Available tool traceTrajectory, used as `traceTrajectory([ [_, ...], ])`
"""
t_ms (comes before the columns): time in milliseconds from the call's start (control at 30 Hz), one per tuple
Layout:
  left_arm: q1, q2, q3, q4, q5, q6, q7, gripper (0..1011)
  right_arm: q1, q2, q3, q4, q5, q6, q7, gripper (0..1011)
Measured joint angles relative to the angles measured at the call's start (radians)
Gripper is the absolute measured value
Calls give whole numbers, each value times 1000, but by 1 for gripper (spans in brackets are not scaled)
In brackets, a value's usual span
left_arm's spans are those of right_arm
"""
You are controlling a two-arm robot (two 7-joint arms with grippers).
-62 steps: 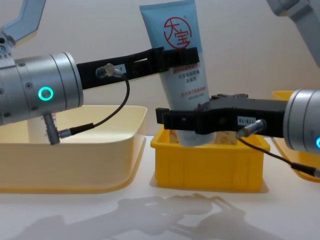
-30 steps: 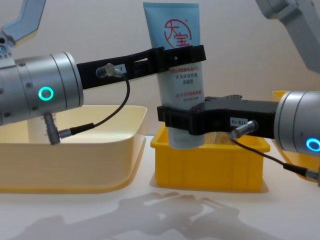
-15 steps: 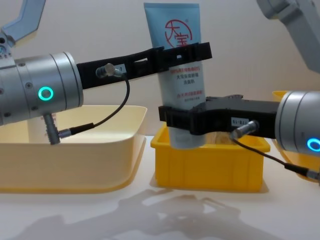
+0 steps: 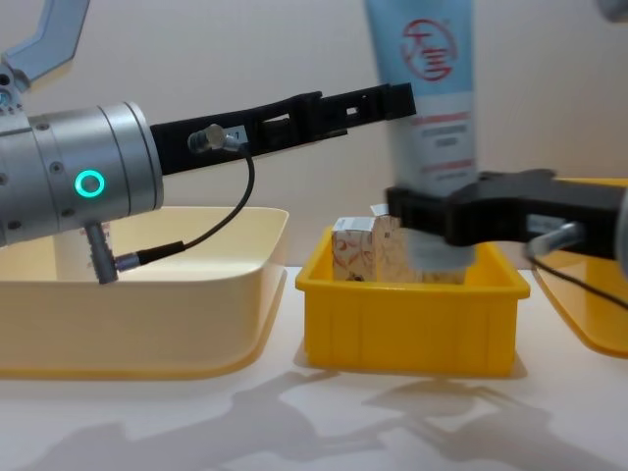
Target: Bimanual collaborative sorting of washing and personal care products
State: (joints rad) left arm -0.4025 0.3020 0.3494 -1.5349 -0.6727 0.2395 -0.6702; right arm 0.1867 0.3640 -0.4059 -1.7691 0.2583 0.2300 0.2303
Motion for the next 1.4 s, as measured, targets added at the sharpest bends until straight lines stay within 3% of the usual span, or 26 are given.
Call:
traceTrajectory([
  [367, 0, 0, 0, 0, 0, 0, 0, 1000, -68, 26, 97, -56, -29, -37, -86, 564],
  [600, 0, 0, 0, 0, 0, 0, 0, 1000, -78, 36, 156, -61, -48, -87, -125, 563],
  [933, 0, 0, 0, 0, 0, 0, 0, 1000, -29, 34, 210, -11, -80, -147, -164, 563],
  [1400, 0, 0, 0, 0, 0, 0, 0, 1000, 49, 5, 238, 81, -132, -131, -222, 563],
])
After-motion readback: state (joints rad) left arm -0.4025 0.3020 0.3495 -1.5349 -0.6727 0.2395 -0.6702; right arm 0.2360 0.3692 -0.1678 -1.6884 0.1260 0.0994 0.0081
